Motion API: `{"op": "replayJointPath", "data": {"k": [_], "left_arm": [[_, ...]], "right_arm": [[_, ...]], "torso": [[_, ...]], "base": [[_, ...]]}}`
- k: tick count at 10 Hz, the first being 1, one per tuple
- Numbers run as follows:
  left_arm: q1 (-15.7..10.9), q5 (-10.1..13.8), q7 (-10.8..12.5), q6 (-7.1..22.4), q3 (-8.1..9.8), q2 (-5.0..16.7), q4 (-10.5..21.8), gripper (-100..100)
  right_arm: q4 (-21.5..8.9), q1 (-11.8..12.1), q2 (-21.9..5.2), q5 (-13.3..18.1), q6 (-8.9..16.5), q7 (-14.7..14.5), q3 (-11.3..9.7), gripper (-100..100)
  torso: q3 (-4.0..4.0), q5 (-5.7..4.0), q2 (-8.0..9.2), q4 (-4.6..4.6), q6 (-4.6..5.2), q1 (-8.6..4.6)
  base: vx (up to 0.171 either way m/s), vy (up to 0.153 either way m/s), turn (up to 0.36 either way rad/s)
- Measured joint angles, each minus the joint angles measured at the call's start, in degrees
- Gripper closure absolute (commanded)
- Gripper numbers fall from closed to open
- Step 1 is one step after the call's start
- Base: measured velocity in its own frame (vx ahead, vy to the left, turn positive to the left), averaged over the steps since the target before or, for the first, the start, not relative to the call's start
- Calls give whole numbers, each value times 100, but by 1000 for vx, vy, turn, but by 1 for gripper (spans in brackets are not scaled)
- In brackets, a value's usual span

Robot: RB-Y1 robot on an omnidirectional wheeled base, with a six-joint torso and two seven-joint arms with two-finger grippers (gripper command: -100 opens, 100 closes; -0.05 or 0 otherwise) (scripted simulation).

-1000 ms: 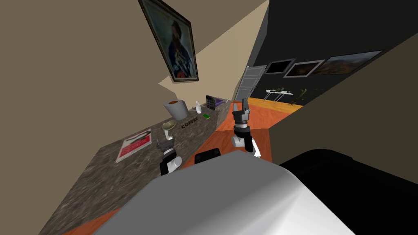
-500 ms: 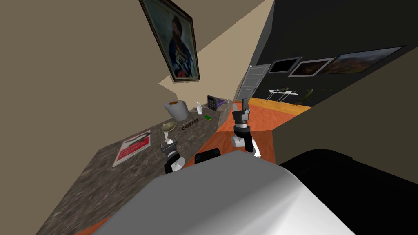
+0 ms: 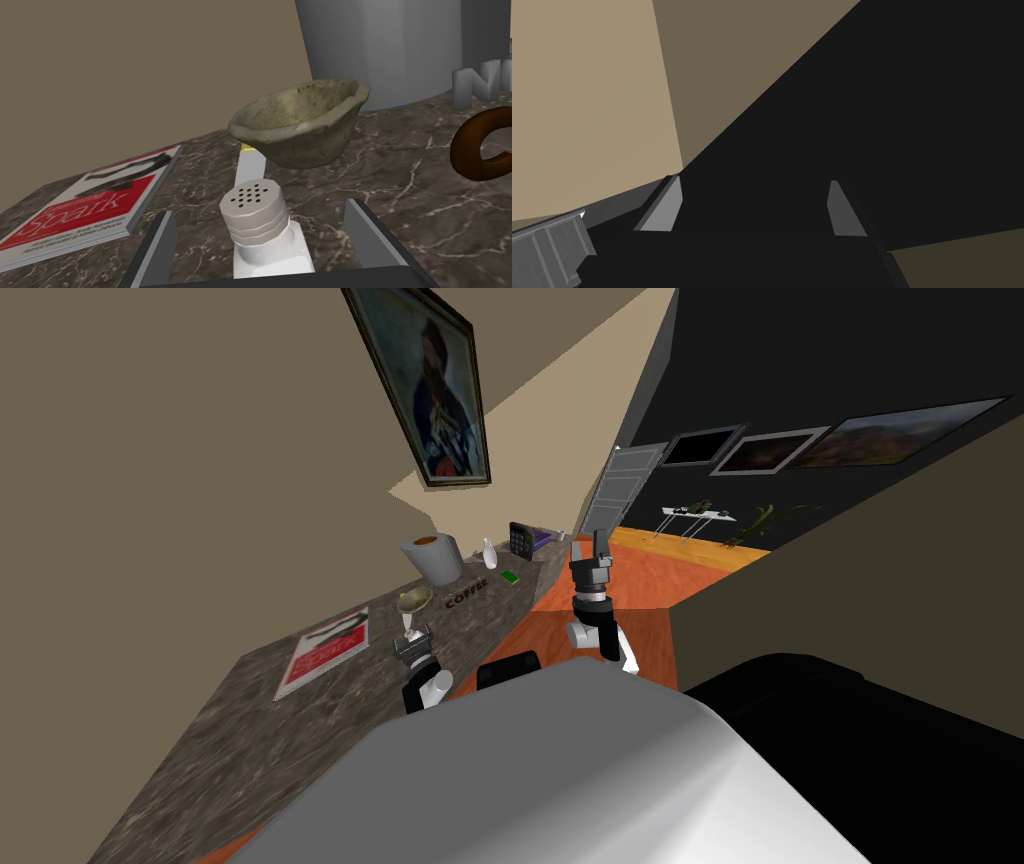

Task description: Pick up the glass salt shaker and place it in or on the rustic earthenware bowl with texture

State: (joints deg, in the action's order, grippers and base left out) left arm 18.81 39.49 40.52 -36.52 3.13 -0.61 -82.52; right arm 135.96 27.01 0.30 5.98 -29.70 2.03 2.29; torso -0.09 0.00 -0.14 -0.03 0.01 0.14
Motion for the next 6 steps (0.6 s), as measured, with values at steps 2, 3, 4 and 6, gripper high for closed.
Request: {"op": "replayJointPath", "data": {"k": [2, 3, 4, 6], "left_arm": [[-5, 3, -8, 23, 7, 2, -6, 100], [-8, 11, 3, 25, 5, -5, -8, 100], [-8, 11, 5, 23, 6, -5, -9, 100], [-8, 11, 5, 21, 6, -5, -10, 0]], "right_arm": [[0, 0, 0, 0, 0, 0, 0, 0], [0, 0, 0, 0, 0, 0, 0, 0], [0, 0, 0, 0, 0, 0, 0, 0], [0, 0, 0, 0, 0, 0, 0, 0]], "torso": [[6, -1, 10, 2, 0, -5], [6, -6, 12, 0, 0, -8], [5, -6, 12, 0, 1, -11], [5, -7, 11, -1, 2, -12]], "base": [[0, 0, 0], [0, 0, 0], [0, 0, 0], [0, 0, 0]]}}
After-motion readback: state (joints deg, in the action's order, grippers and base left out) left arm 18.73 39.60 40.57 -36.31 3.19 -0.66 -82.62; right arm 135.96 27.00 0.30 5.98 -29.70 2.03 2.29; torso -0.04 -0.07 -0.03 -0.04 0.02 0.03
